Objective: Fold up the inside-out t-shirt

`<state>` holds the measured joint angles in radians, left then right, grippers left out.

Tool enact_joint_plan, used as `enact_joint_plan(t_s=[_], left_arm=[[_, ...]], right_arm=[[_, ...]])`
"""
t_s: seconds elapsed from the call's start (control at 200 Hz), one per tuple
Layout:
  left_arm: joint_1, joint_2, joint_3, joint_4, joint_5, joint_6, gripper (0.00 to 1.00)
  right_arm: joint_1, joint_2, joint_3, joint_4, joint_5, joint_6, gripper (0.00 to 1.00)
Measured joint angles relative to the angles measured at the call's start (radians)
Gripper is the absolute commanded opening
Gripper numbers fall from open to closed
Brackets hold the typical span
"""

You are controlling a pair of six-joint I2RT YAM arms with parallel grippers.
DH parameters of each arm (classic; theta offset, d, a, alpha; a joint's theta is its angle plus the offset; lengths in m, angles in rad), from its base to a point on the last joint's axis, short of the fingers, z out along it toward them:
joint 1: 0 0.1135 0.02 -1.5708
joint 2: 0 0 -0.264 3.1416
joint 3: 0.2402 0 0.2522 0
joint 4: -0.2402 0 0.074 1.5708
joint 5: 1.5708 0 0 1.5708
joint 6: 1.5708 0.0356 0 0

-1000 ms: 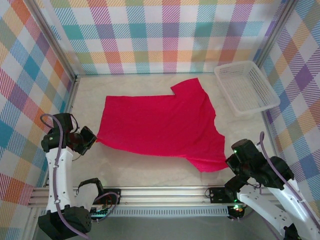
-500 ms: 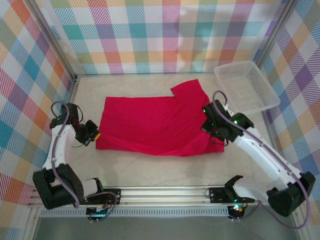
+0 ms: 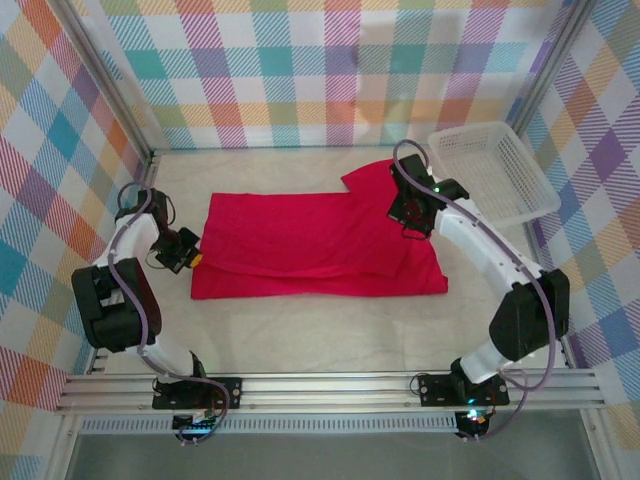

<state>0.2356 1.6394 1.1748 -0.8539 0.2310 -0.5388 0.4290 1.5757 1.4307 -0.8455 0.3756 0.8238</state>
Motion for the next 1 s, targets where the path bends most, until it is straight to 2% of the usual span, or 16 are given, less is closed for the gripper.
enact_joint_plan(t_s=[0.195,0.345,0.46,0.495,0.53,0.585,0.625,0.665,0.78,0.88,1.0], left_arm=[[-0.036,0.108,0.102,0.000,-0.024,-0.015,0.00],[-0.045,0.186,0.133,-0.008,-0.050,-0.018,0.09],[-0.045,0.233,0.181,-0.023,-0.061,-0.019,0.12],[-0.045,0.248,0.204,-0.028,-0.061,-0.019,0.15],[-0.045,0.264,0.229,-0.033,-0.061,-0.021,0.22],[-0.045,0.288,0.269,-0.036,-0.058,-0.012,0.42],[-0.045,0.310,0.301,-0.040,-0.057,-0.010,0.53],[-0.046,0.334,0.337,-0.054,-0.057,-0.004,0.56],[-0.052,0.347,0.374,-0.069,-0.072,0.011,0.58],[-0.084,0.226,0.262,-0.029,-0.086,0.009,0.58],[-0.170,-0.024,0.029,0.051,-0.006,-0.034,0.58]], right_arm=[[-0.039,0.108,0.097,0.018,-0.033,-0.031,0.03],[-0.053,0.202,0.170,0.023,-0.051,-0.049,0.05],[-0.064,0.290,0.242,0.014,-0.065,-0.059,0.09],[-0.068,0.322,0.273,0.011,-0.071,-0.064,0.14],[-0.073,0.354,0.308,0.006,-0.077,-0.068,0.27],[-0.081,0.408,0.372,-0.008,-0.086,-0.074,0.47],[-0.086,0.451,0.428,-0.030,-0.094,-0.078,0.57],[-0.090,0.493,0.494,-0.058,-0.100,-0.084,0.61],[-0.092,0.571,0.644,-0.143,-0.124,-0.100,0.61],[-0.089,0.526,0.582,-0.156,-0.169,-0.106,0.59],[-0.064,0.320,0.222,-0.075,-0.274,-0.094,0.54]])
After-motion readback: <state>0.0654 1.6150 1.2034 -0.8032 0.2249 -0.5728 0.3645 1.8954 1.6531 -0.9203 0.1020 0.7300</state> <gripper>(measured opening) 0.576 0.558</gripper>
